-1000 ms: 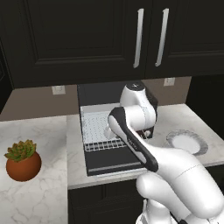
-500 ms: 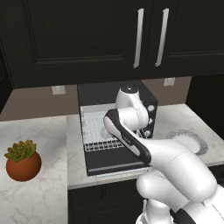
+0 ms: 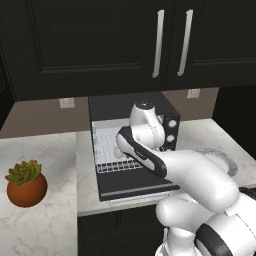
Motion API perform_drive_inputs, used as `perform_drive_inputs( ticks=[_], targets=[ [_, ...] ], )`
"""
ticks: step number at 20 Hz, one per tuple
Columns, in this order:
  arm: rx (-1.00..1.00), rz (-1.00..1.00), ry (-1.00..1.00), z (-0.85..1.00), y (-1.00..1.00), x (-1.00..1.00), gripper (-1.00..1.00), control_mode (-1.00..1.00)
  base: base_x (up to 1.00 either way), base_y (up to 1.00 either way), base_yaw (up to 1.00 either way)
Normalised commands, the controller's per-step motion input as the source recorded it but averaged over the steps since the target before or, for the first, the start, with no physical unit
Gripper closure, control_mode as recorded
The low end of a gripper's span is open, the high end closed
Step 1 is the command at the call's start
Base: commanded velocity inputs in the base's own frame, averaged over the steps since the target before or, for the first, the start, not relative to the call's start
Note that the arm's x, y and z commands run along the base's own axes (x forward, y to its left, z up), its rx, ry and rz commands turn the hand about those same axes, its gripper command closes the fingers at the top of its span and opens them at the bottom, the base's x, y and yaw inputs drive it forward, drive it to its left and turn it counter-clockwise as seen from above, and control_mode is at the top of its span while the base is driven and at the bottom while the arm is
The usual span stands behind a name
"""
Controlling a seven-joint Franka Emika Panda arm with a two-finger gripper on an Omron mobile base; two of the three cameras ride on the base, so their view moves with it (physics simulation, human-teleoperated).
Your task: Pick up the bagel from the plate, place it on the toaster oven rack, close the door, and set the timer.
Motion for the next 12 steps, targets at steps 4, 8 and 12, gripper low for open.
perform_drive_inputs(
  ticks=[4, 8, 12],
  targets=[
    [0.00, 0.00, 0.00, -0.15, 0.00, 0.07, 1.00, -1.00, 0.00, 0.00, 0.00],
    [0.00, 0.00, 0.00, -0.14, 0.00, 0.00, 1.00, -1.00, 0.00, 0.00, 0.00],
    [0.00, 0.00, 0.00, -0.16, 0.00, 0.01, 1.00, -1.00, 0.00, 0.00, 0.00]
  ],
)
